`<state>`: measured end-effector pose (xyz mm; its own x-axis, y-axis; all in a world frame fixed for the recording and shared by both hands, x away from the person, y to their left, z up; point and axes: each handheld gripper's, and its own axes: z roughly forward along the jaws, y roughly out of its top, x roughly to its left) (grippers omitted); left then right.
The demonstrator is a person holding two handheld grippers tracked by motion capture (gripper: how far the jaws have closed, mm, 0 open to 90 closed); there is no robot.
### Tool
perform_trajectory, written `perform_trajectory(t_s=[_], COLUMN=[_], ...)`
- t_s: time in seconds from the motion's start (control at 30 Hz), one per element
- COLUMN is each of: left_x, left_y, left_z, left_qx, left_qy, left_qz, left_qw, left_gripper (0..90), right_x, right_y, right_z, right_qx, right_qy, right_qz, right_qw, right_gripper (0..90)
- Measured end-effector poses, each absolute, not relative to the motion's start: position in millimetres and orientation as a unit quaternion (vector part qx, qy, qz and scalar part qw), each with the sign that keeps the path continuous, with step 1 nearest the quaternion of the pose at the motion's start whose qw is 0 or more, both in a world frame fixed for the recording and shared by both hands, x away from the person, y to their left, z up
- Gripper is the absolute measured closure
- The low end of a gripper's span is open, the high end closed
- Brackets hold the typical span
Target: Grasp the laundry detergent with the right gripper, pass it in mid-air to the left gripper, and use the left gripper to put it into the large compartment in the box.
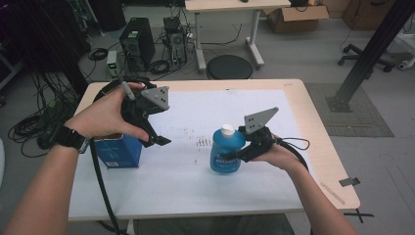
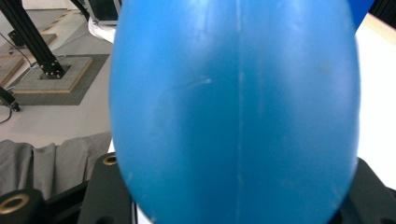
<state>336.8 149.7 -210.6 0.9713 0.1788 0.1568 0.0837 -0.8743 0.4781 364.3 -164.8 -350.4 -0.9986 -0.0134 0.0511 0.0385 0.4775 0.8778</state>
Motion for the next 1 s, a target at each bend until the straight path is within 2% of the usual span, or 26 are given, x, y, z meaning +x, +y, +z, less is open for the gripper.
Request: perform_trajectory(t_s=[0.53,1.0], left_x=[332,329], left_y=[127,107], left_z=[-190,-188], left_qx=[0.962,0.965], left_qy=[0.048,0.038], left_qz=[0.105,0.103], left_qw=[0.249,0.240], left_gripper=[3.7,3.6], right_x=[375,374], right_y=[-118,-75], right_z=[-294,-289], right_qx=[0.035,0.057], right_qy=[-0.868,-0.876], right_qz=[-0.494,-0.476], right_qw=[0.036,0.058], right_gripper=[43.4,43.4])
